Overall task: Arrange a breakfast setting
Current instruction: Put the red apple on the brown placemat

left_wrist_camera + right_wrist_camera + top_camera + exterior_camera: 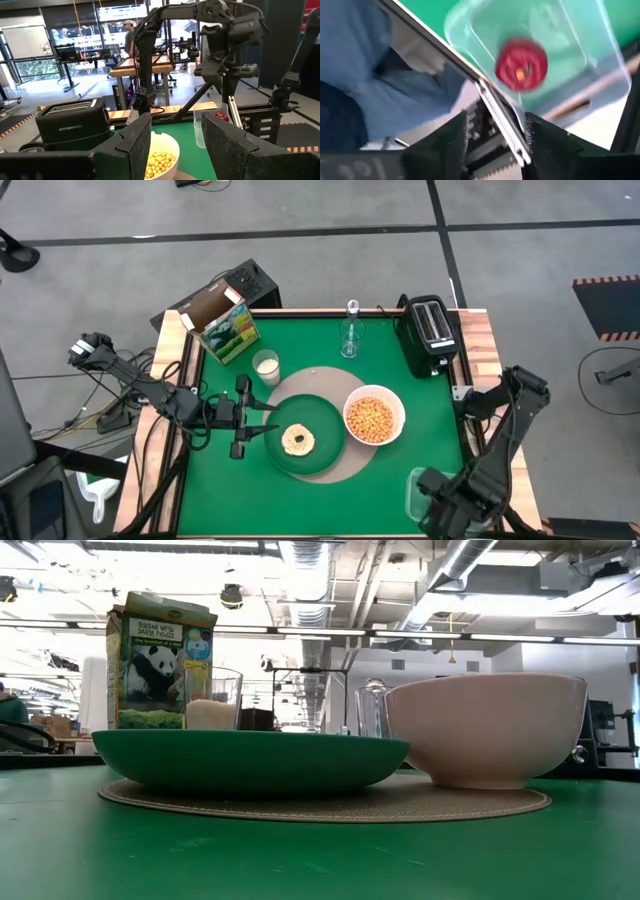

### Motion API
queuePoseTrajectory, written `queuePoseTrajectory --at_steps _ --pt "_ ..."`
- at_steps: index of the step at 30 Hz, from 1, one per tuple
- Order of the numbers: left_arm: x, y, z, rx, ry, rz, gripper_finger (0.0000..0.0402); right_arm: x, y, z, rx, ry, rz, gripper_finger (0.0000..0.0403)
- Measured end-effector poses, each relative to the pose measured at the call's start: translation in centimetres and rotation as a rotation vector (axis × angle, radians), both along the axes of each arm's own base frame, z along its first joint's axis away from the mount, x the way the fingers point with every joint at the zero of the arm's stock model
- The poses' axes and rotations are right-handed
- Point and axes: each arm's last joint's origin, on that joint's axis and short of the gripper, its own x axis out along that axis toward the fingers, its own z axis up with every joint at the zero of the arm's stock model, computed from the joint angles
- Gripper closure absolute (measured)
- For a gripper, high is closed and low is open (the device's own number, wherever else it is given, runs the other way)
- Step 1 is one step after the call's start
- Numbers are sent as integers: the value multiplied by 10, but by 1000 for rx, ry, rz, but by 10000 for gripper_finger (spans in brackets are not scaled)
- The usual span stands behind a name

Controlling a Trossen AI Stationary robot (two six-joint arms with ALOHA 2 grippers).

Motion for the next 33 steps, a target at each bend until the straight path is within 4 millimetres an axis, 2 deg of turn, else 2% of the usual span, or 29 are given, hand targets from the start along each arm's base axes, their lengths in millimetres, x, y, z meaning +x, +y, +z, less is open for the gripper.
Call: queuePoseTrajectory --at_steps 6,14,28,33 --pt "0 -1 0 19 -2 -34 239 -5 13 -13 -28 95 -40 107" --pt "0 -2 0 25 -4 -52 239 -5 13 -14 -52 42 -17 10" --pt "0 -2 0 27 -4 -51 239 0 14 -14 -27 6 -21 21" --pt "0 -2 0 26 -3 -54 239 -3 12 -24 -75 38 -48 23"
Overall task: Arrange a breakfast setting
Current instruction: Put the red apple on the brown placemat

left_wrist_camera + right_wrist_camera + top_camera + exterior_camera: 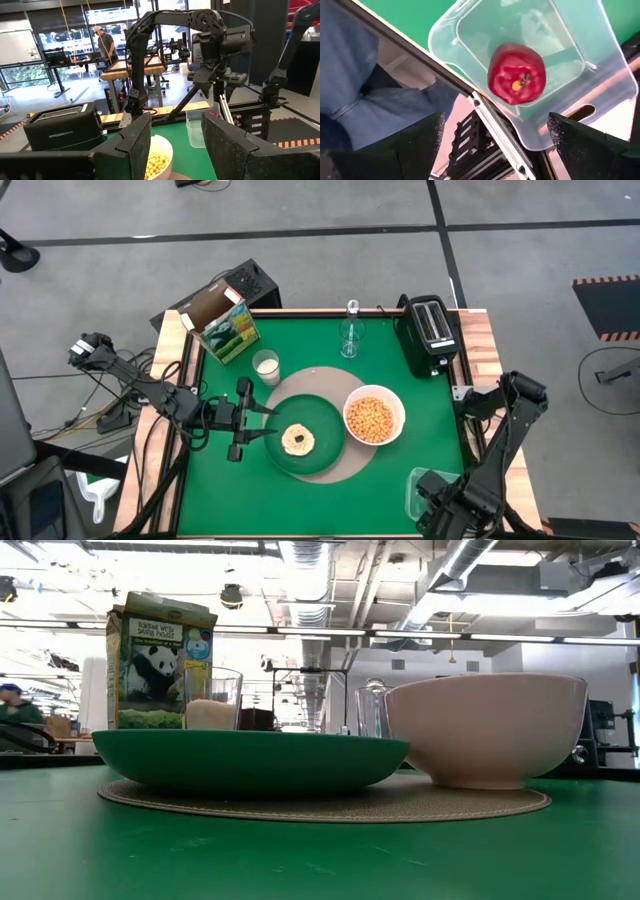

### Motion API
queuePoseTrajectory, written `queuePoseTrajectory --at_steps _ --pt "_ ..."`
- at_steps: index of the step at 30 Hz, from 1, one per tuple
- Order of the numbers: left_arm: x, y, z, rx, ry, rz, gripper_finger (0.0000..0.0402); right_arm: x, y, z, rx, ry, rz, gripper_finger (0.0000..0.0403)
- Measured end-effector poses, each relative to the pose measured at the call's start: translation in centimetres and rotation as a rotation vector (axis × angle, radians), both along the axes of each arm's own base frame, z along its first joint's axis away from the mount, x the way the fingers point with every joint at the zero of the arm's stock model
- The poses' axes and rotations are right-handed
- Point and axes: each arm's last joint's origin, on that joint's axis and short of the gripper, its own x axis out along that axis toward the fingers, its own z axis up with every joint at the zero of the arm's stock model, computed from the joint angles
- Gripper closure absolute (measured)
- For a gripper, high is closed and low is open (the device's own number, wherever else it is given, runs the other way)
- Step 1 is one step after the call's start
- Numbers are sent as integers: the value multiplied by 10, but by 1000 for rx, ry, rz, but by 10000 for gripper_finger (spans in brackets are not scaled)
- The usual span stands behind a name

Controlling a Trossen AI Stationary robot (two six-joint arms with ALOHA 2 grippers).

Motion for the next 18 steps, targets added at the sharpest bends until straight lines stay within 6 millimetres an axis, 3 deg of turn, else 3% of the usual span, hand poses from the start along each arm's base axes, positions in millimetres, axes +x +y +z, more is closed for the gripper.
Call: queuePoseTrajectory --at_steps 18 --pt "0 -1 0 2 -1 -43 239 -17 -1 -6 -137 -20 94 23"
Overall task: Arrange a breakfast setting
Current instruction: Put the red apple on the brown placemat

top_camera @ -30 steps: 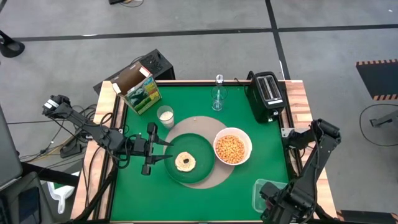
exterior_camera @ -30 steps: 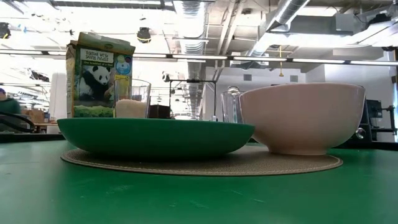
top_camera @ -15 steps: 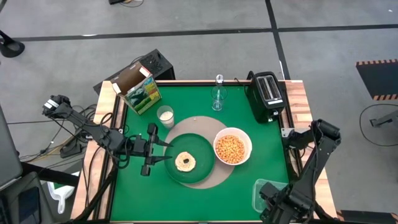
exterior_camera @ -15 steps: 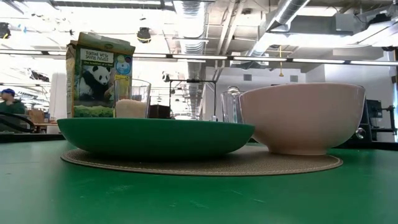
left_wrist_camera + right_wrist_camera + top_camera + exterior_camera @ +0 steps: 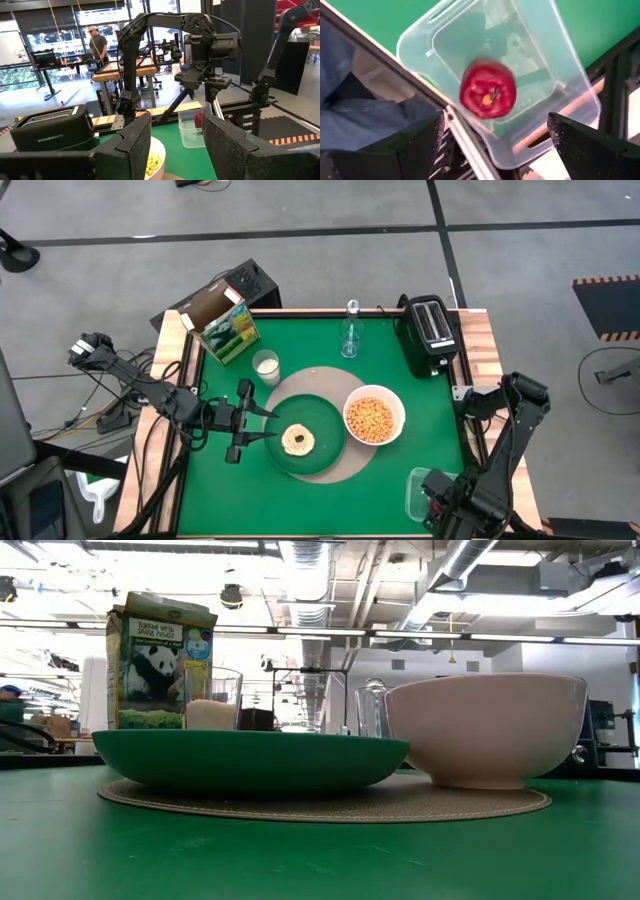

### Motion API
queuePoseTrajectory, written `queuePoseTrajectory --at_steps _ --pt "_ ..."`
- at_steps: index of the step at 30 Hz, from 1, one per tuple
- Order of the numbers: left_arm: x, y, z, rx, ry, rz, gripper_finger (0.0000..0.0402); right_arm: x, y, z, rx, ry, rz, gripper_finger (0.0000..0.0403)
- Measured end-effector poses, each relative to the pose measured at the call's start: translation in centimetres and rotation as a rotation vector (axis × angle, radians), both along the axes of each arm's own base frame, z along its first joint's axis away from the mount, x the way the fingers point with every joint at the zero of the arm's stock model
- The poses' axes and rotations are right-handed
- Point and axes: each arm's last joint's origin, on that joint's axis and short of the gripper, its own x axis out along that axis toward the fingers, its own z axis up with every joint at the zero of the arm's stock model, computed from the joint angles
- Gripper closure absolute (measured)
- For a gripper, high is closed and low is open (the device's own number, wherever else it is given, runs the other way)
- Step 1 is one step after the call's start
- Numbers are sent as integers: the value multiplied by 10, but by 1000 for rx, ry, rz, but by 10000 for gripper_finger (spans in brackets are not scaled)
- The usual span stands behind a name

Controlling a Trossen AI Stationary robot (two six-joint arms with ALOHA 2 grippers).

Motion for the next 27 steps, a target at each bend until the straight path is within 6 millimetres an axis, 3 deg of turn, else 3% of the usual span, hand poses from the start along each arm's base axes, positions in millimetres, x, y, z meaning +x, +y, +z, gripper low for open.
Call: queuePoseTrajectory --at_steps 10,27 --pt "0 0 0 0 1 0 239 -12 5 -17 18 -13 -10 24" --pt "0 0 0 9 -1 1 239 -13 4 -49 26 -23 -2 24"
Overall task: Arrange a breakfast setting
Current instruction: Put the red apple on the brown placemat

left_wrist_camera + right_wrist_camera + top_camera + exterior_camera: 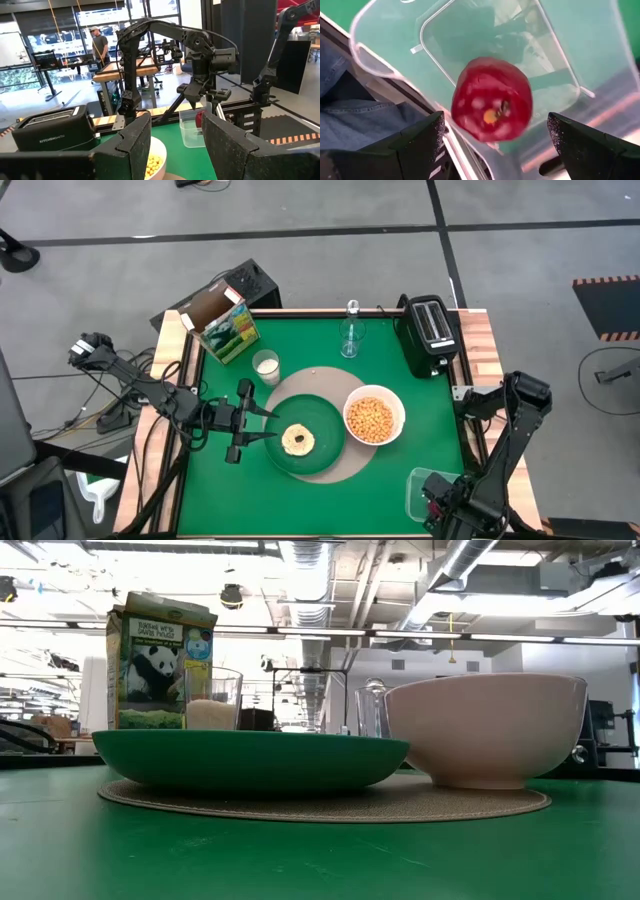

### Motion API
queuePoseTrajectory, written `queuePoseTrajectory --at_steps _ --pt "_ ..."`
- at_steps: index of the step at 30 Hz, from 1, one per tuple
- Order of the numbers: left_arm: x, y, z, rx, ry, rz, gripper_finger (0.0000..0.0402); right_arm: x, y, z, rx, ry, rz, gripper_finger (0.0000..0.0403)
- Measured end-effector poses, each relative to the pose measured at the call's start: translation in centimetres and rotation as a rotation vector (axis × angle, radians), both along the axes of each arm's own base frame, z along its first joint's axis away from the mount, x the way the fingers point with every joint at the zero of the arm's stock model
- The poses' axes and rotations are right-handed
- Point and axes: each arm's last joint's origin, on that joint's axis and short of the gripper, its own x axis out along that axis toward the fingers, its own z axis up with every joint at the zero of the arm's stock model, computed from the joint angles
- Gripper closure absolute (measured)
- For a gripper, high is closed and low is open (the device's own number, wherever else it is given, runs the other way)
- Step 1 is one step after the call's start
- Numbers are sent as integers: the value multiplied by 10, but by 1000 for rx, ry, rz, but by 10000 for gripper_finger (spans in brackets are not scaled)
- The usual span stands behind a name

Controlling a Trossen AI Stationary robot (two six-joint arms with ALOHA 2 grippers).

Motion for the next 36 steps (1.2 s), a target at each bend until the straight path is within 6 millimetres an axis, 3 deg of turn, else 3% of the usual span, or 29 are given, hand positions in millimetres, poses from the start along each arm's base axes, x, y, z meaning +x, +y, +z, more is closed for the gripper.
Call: queuePoseTrajectory --at_steps 8,28,36 --pt "0 0 0 6 -2 1 239 -1 -2 -20 14 -3 -3 24" --pt "0 0 0 6 -1 1 239 0 -2 -21 14 -5 22 24" --pt "0 0 0 7 -1 1 239 0 -2 -38 56 -23 36 24"
